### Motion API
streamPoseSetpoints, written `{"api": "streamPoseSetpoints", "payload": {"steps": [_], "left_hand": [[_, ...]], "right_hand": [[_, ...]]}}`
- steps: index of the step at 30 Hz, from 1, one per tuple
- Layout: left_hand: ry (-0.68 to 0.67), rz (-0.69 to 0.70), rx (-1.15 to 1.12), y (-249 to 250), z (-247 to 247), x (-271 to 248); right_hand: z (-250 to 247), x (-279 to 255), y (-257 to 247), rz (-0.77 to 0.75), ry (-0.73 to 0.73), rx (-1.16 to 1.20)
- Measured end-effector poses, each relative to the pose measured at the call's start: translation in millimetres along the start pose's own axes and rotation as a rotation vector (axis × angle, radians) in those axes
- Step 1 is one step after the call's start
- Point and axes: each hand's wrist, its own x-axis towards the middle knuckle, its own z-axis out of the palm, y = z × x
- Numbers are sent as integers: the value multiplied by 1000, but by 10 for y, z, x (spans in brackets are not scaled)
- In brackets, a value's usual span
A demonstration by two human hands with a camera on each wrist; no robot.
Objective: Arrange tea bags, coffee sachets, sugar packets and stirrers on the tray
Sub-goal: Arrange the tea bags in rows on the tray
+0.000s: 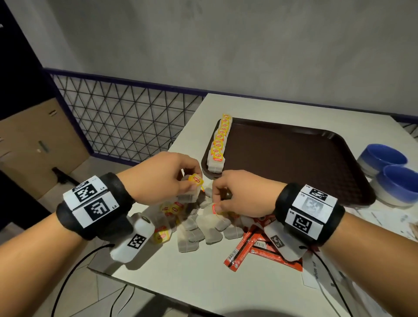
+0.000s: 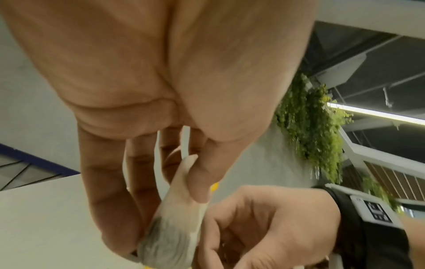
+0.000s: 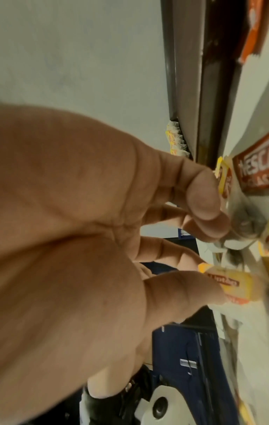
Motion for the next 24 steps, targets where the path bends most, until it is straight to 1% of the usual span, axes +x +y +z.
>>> {"api": "streamPoseSetpoints", "payload": {"steps": [2, 5, 7, 10, 13, 15, 18, 22, 24], "left_hand": [[53, 4, -95, -4, -12, 16], [128, 35, -280, 29, -8, 38], [180, 60, -392, 71, 16, 54], [222, 80, -563, 162, 82, 75], [248, 65, -764, 279, 184, 81], [254, 69, -830, 355, 251, 74], [251, 123, -802, 470, 323, 58], [248, 134, -849, 601, 420, 96], [257, 142, -833, 649, 448, 110]], "right_hand": [[-15, -76, 23, 18, 50, 86], [-59, -243, 62, 32, 169, 267], [-80, -371, 74, 26, 290, 410], [-49, -537, 81, 12, 500, 635], [37, -700, 120, 4, 610, 787], [87, -820, 171, 7, 656, 840], [116, -961, 251, 25, 727, 841], [133, -1000, 328, 106, 770, 805], [133, -987, 319, 112, 777, 784]]}}
